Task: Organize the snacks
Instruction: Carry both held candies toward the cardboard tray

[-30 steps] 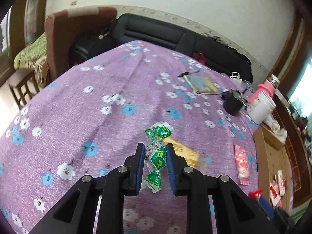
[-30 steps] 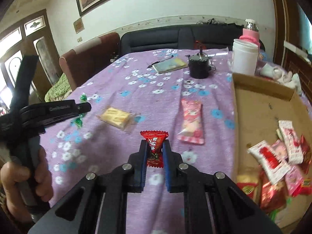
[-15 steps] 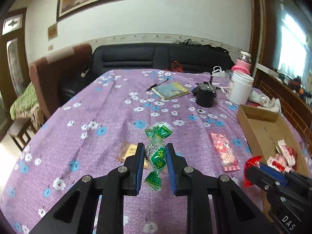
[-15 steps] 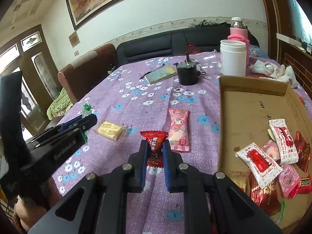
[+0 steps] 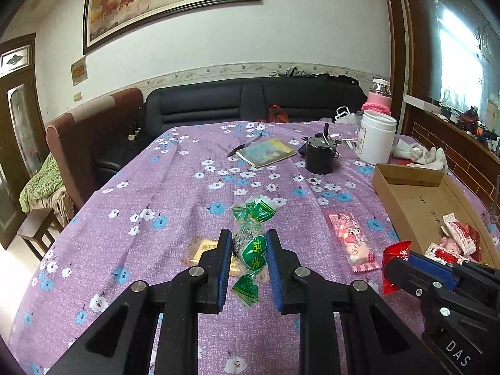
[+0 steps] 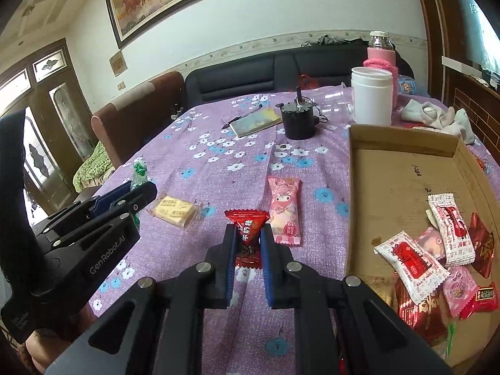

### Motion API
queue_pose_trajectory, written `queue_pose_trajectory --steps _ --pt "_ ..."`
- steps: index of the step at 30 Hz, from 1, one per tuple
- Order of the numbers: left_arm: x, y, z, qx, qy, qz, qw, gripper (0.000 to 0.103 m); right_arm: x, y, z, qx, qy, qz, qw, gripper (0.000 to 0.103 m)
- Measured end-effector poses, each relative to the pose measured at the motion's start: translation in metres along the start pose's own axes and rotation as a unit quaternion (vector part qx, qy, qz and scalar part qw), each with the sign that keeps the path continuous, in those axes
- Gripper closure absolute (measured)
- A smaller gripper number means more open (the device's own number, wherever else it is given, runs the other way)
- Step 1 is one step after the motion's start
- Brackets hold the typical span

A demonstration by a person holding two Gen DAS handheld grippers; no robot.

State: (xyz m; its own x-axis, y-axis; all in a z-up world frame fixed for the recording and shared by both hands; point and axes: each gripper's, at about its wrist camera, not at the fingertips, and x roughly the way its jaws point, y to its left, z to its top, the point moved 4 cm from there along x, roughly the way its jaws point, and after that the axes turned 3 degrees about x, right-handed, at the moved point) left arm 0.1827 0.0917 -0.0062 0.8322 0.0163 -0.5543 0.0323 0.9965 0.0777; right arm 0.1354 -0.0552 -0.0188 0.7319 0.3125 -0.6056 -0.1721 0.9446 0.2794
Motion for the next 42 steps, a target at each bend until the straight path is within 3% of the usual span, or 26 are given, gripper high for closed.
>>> queue_pose_trajectory --steps 42 --pt "-0.009 -0.013 0.001 0.033 -0.025 0.010 0.9991 0.080 -0.009 -0.011 0.006 0.018 -0.012 -0.008 1.000 0.089"
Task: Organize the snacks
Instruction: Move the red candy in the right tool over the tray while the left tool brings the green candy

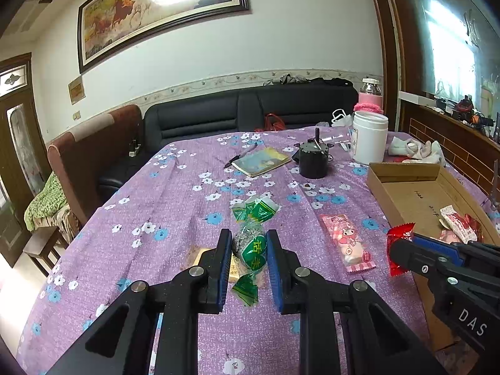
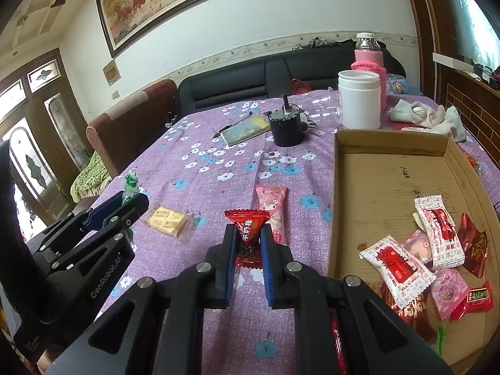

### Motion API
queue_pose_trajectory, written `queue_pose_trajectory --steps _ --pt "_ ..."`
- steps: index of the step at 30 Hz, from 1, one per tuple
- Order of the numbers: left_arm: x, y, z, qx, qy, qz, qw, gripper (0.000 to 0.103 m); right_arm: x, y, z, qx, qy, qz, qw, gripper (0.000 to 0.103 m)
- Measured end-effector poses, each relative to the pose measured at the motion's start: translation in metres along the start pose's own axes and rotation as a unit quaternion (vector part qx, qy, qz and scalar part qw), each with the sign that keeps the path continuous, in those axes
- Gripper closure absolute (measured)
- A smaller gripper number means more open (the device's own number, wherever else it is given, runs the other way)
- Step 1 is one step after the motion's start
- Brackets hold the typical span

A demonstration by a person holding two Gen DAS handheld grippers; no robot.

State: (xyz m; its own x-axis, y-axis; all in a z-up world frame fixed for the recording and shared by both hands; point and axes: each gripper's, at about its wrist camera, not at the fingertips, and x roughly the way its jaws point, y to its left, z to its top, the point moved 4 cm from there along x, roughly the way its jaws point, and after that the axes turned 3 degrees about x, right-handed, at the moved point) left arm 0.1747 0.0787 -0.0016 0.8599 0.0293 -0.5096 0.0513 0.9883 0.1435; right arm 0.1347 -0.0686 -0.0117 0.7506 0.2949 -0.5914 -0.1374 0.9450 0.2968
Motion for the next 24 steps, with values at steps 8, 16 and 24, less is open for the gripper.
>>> queue_pose_trajectory --steps 8,16,24 --pt "-0.005 -0.009 0.000 0.017 -0.007 -0.005 0.9998 0.080 -0.001 -0.002 0.002 0.005 -0.003 0.000 1.000 0.089" --pt "-0.011 -0.018 0.001 0.033 -0.016 -0.009 0.9993 0.080 -0.004 -0.006 0.005 0.009 -0.007 -0.005 1.000 0.089" --pt "-0.010 -0.016 0.001 0.031 -0.016 -0.008 0.9994 0.080 -0.014 -0.018 0.012 0.029 -0.021 -0.009 0.999 0.089"
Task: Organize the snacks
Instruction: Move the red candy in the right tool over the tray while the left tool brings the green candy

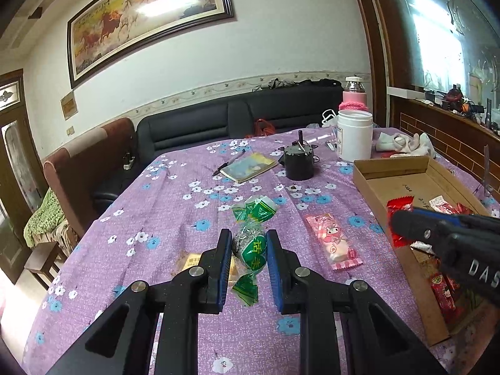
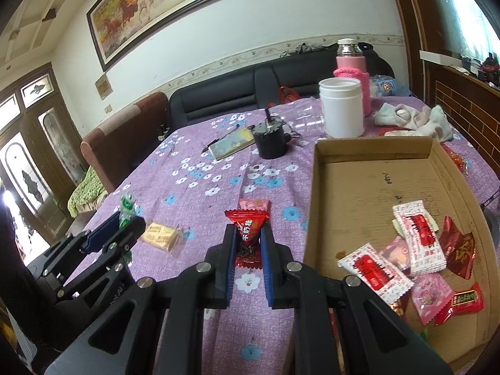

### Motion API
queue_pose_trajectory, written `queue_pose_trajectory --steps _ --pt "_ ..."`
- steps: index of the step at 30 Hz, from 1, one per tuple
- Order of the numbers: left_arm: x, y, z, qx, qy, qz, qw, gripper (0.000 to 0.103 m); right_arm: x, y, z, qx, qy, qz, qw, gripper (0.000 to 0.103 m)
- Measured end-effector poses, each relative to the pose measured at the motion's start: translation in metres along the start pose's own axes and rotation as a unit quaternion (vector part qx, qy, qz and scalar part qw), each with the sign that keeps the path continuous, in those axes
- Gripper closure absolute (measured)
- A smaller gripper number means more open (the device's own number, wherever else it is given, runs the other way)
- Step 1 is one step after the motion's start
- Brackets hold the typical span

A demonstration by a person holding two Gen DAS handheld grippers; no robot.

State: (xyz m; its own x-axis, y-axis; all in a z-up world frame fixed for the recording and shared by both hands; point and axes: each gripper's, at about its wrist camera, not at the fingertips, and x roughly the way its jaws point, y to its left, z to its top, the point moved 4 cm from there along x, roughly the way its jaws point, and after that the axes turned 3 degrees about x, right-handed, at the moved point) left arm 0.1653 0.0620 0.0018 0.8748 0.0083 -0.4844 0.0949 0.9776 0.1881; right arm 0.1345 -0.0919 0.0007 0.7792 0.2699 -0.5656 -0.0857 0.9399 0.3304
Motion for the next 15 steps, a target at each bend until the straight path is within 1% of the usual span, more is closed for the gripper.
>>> queue_pose_trajectory --steps 10,15 --pt "0.0023 -0.0028 -0.0004 0.010 0.001 0.003 0.9999 0.080 -0.0011 -0.0068 0.0039 0.013 -0.001 -0.001 1.000 0.089" --pt "0.0021 -0.0059 0.0000 0.011 0.002 -0.003 0.9999 0.080 -0.0012 -0.0076 0.0040 0.012 -0.001 -0.003 1.000 0.089"
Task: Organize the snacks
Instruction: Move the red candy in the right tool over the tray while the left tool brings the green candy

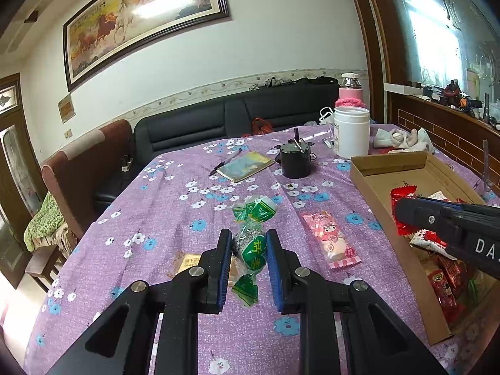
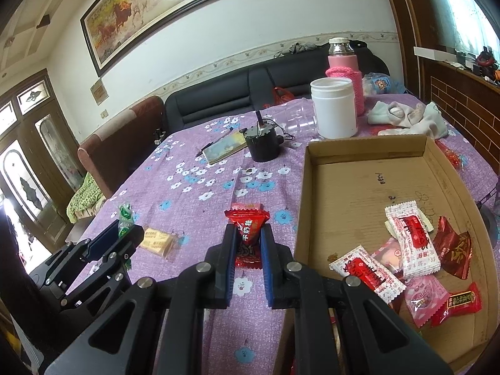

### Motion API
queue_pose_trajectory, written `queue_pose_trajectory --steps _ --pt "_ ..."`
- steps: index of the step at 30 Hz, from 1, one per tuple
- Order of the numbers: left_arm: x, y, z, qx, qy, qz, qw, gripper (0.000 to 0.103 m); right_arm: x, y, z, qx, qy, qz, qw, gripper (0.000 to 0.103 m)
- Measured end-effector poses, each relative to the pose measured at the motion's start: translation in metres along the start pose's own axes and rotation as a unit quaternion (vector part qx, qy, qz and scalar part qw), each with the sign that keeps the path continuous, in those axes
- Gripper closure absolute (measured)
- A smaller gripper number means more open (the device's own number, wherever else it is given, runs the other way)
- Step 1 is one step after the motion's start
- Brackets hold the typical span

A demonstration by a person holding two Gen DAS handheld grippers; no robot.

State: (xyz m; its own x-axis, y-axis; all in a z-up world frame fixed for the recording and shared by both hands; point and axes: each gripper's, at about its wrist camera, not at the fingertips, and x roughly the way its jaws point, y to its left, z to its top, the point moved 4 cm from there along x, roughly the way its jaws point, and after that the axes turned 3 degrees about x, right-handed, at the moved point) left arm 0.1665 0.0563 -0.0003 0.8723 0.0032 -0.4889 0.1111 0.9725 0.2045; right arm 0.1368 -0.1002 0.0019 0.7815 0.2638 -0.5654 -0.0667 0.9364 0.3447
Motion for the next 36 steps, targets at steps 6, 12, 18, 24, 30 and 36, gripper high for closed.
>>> queue_pose_trajectory --steps 6,12,18,24,30,36 --pt "-0.001 -0.007 -0.001 0.009 0.001 -0.005 0.9999 0.080 0.003 -0.004 0.000 0.004 0.006 0.000 1.000 0.089" --pt "-0.003 -0.005 -0.001 0.006 -0.002 -0.004 1.0000 0.080 0.002 -0.004 0.000 0.004 0.004 -0.004 1.000 0.089" --pt "-0.003 -0.003 0.000 -0.004 -0.002 -0.009 0.9999 0.080 -0.021 -0.005 0.008 0.006 -0.016 -0.007 1.000 0.089" --pt "-0.004 0.000 0.001 -0.014 -0.002 -0.015 0.9998 0.080 -0.038 -0.030 0.006 0.000 -0.022 -0.040 0.999 0.089" --pt "-0.004 -0.003 -0.001 -0.007 -0.002 -0.013 0.9999 0.080 -0.038 -0.064 0.001 0.024 -0.021 -0.054 0.998 0.089" --pt "-0.003 -0.009 -0.001 -0.026 0.017 -0.066 0.9973 0.080 -0.047 -0.085 0.009 0.039 -0.024 -0.038 0.998 0.089"
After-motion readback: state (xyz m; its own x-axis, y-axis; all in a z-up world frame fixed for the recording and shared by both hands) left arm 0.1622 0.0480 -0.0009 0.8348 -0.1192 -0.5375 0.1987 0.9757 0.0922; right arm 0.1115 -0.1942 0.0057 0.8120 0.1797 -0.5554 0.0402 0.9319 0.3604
